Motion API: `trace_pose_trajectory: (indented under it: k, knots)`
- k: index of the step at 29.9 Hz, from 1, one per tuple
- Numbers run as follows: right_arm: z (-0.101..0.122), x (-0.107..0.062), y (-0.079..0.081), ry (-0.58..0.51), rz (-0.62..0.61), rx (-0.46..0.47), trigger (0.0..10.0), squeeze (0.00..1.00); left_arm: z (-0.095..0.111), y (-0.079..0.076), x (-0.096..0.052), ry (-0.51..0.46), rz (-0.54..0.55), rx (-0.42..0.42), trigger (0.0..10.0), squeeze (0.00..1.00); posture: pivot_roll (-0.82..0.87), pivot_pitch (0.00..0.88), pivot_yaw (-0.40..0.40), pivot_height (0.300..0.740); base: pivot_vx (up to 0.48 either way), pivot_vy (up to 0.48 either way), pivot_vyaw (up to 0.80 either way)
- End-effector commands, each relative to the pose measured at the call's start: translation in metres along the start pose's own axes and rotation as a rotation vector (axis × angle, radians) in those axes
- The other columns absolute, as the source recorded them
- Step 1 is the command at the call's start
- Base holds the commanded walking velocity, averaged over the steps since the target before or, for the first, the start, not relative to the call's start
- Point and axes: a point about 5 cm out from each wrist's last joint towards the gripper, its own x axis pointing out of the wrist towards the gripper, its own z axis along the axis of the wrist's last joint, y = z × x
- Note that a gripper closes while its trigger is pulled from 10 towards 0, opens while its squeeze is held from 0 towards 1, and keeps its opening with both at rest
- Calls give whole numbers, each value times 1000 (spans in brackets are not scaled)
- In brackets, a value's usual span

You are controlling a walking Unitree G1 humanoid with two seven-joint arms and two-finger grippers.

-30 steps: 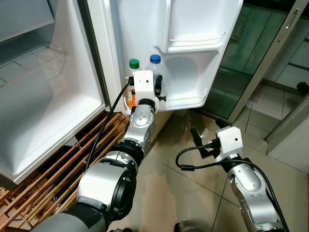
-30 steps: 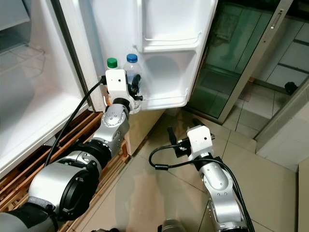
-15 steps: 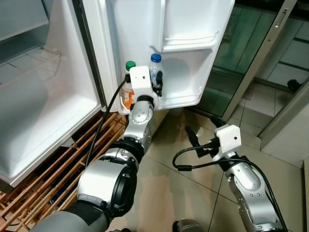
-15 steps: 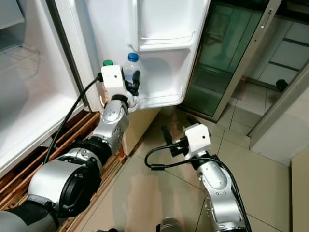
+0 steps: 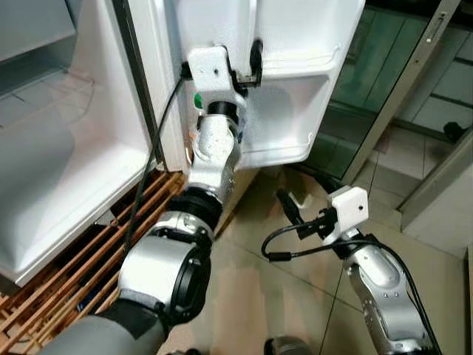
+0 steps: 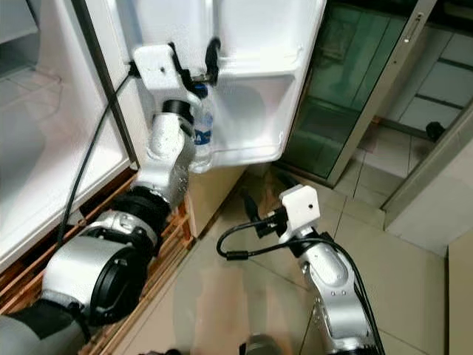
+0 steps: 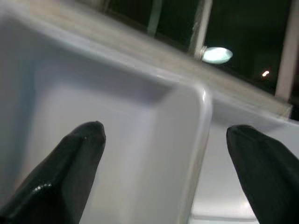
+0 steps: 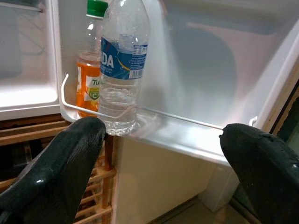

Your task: Restocking fridge

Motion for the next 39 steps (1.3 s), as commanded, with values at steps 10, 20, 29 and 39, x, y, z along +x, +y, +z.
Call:
trace_pose_trajectory:
  k: [10,20,29,39]
  knots:
    - [-14,-12,-7,56,-39,30,10000,0,32,49,-79,65,-131,68,10000,0,-238,0,-12,740,0,0,0]
    - [-18,29,-14,28,-143,49,10000,0,4,48,-118,285,-158,114,10000,0,-166,0,-9,740,0,0,0]
    - [5,65,-43,23,-409,-315,10000,0,-10,76,-154,474,-141,240,10000,0,-67,0,8,740,0,0,0]
    - [15,97,-28,-54,-403,-241,10000,0,4,93,-178,567,-147,311,10000,0,25,0,50,740,0,0,0]
